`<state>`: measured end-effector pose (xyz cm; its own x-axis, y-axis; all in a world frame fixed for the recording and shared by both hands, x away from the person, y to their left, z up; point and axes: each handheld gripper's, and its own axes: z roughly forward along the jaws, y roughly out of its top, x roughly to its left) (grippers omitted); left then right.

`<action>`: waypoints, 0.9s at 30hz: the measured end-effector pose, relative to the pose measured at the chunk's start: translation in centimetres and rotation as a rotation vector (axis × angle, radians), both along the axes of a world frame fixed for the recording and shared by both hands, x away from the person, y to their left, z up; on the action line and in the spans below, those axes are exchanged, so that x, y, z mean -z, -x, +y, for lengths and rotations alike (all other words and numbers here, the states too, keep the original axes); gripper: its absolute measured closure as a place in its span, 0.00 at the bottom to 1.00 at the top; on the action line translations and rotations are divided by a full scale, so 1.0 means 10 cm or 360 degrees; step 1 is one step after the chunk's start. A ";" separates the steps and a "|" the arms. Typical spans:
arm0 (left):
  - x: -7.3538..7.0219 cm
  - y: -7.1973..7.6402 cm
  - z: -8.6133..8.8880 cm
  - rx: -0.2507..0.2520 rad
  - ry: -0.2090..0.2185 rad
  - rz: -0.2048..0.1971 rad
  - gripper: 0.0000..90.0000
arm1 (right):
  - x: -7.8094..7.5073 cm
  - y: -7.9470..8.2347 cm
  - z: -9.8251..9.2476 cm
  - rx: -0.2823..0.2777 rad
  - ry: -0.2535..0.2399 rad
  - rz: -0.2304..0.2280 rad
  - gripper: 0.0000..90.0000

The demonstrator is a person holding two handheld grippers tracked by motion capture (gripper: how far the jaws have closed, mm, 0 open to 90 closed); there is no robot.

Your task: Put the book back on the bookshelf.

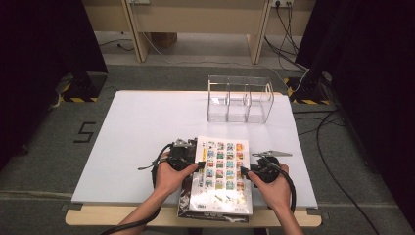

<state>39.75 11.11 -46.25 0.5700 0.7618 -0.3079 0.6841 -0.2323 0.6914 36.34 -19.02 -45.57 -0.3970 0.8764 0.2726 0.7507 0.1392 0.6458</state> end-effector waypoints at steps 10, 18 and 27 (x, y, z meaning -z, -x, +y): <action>-0.13 0.03 0.10 -0.0149 0.0396 0.0115 0.73 | 0.00 -0.01 0.02 -0.0004 0.0035 -0.0010 0.57; 0.07 0.08 -0.04 -0.0139 0.0439 0.0287 0.69 | 0.00 0.01 0.02 -0.0001 0.0021 -0.0007 0.57; 0.01 0.10 -0.08 -0.0079 0.0376 0.0223 0.93 | 0.02 -0.18 -0.04 -0.0008 -0.0060 0.0074 0.53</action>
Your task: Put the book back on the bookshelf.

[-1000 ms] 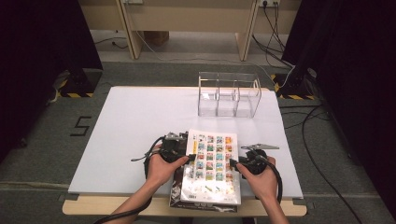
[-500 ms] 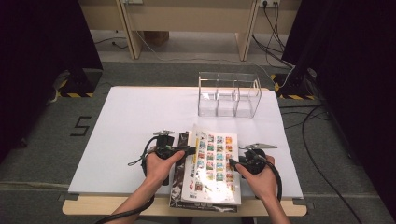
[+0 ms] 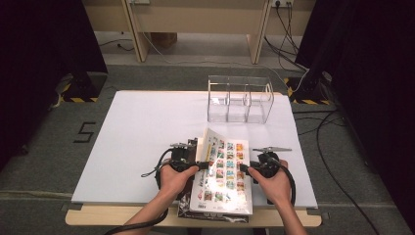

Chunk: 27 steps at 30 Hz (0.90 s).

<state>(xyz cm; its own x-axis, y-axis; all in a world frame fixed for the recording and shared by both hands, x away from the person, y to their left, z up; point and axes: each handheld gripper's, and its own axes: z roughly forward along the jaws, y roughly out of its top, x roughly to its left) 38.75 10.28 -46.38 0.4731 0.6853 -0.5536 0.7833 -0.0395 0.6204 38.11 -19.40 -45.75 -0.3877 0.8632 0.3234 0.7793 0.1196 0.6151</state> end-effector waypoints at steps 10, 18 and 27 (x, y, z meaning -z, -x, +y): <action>0.06 -0.06 0.08 0.0023 0.0007 0.0056 0.92 | 0.03 -0.42 -0.03 -0.0014 -0.0110 0.0165 0.47; 0.04 -0.10 0.02 0.0026 -0.0016 0.0086 0.93 | 0.13 -0.56 -0.09 0.0026 -0.0279 0.0269 0.43; 0.03 -0.21 -0.12 0.0033 -0.0029 0.0113 0.93 | 0.01 -0.55 -0.19 0.0100 -0.0222 0.0205 0.56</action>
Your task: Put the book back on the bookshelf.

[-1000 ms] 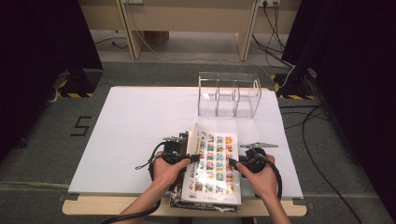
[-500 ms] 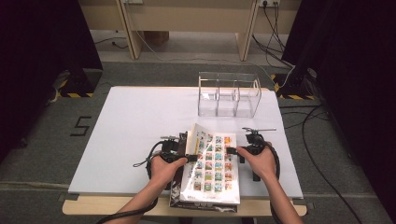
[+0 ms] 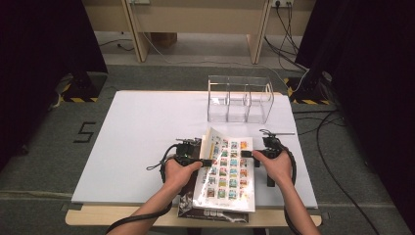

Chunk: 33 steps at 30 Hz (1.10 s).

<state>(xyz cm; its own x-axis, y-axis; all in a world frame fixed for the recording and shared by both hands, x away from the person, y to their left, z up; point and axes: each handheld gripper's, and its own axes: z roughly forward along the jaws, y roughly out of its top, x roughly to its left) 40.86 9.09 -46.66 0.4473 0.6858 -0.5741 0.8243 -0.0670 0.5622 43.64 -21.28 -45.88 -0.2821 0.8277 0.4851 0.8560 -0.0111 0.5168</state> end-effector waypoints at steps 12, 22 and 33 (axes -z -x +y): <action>0.01 -0.02 0.00 -0.0023 0.0000 0.0013 0.92 | -0.11 -0.06 0.07 0.0033 0.0054 -0.0041 0.60; 0.01 -0.02 0.00 -0.0015 -0.0008 -0.0004 0.92 | 0.10 -0.29 0.11 0.0036 -0.0079 0.0083 0.44; 0.00 -0.01 0.02 -0.0015 -0.0046 -0.0017 0.90 | -0.13 -0.26 0.12 -0.0041 -0.0057 -0.0013 0.74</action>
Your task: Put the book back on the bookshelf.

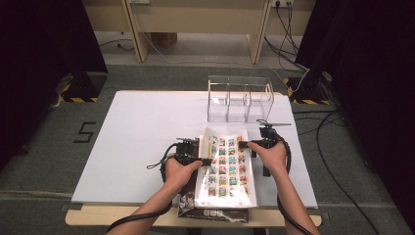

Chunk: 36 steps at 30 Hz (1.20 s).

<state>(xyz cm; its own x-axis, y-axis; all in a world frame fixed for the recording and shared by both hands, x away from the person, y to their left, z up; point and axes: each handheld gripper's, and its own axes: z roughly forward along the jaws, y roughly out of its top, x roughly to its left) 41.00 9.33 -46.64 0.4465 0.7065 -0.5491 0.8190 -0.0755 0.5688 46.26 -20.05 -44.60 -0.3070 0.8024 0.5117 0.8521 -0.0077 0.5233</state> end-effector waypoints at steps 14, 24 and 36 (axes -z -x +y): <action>-0.24 0.16 0.48 -0.0034 -0.0274 -0.0269 0.53 | -0.30 0.10 -0.03 -0.0037 -0.0129 -0.0033 0.81; -0.37 0.45 1.22 -0.0168 -0.0203 -0.0389 0.50 | -0.49 0.17 -0.12 -0.0007 -0.0096 -0.0170 0.82; -0.22 0.71 1.71 -0.0413 -0.0067 -0.0494 0.35 | -0.79 0.29 -0.12 0.0022 0.0018 -0.0353 0.82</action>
